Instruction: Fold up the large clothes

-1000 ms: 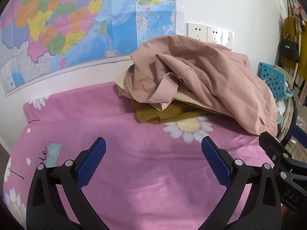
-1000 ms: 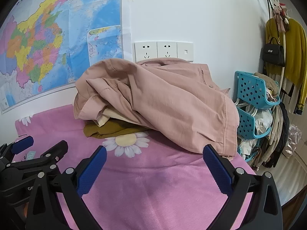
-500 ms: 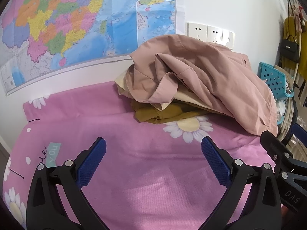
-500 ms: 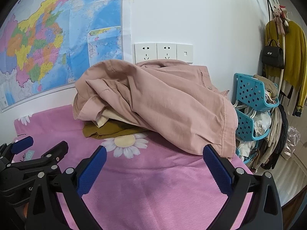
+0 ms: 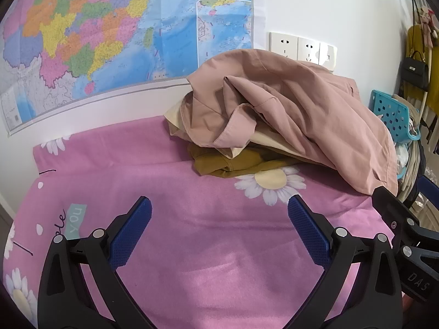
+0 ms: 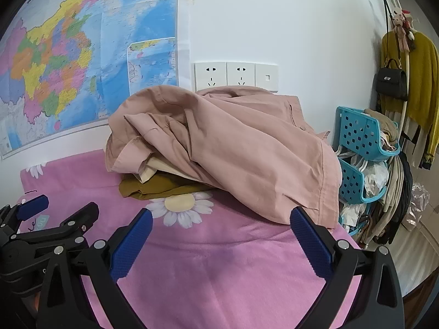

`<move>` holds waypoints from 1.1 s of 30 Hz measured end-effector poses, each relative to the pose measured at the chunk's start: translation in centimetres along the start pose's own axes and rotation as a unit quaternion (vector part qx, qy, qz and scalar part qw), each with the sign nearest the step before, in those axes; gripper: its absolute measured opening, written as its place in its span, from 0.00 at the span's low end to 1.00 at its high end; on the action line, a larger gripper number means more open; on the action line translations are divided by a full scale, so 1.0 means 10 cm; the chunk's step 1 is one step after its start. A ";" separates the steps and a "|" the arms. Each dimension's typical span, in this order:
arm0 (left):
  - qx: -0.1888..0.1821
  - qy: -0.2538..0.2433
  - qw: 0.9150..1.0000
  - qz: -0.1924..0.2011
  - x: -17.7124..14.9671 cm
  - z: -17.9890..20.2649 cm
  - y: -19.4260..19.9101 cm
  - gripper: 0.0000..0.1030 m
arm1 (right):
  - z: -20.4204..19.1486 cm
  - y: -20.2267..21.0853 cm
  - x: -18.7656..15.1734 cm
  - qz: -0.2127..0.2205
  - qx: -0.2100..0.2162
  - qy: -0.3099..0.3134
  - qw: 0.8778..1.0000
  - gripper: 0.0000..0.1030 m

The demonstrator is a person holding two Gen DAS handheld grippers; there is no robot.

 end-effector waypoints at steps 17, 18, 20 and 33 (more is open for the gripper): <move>-0.001 0.001 1.000 -0.007 0.07 -0.01 -0.16 0.95 | -0.05 -0.10 0.12 0.004 0.005 0.012 1.000 0.95; 0.000 0.001 1.000 -0.009 0.07 -0.01 -0.18 0.95 | -0.05 -0.11 0.14 0.006 0.005 0.015 1.000 0.95; 0.000 0.003 1.000 -0.014 0.08 -0.02 -0.23 0.95 | -0.06 -0.12 0.17 0.009 0.003 0.018 1.000 0.95; 0.016 0.010 1.000 -0.021 0.28 -0.15 -0.59 0.95 | -0.19 -0.54 0.64 0.024 0.007 0.078 0.997 0.95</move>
Point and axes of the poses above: each gripper's, at about its wrist camera, not at the fingertips, and y roughly against the way its jaws point, z to its right, x to its top, the point moved 6 cm from there along -y, roughly the way its jaws point, and after that the axes turned 2 degrees about y, right-handed, at the moved point
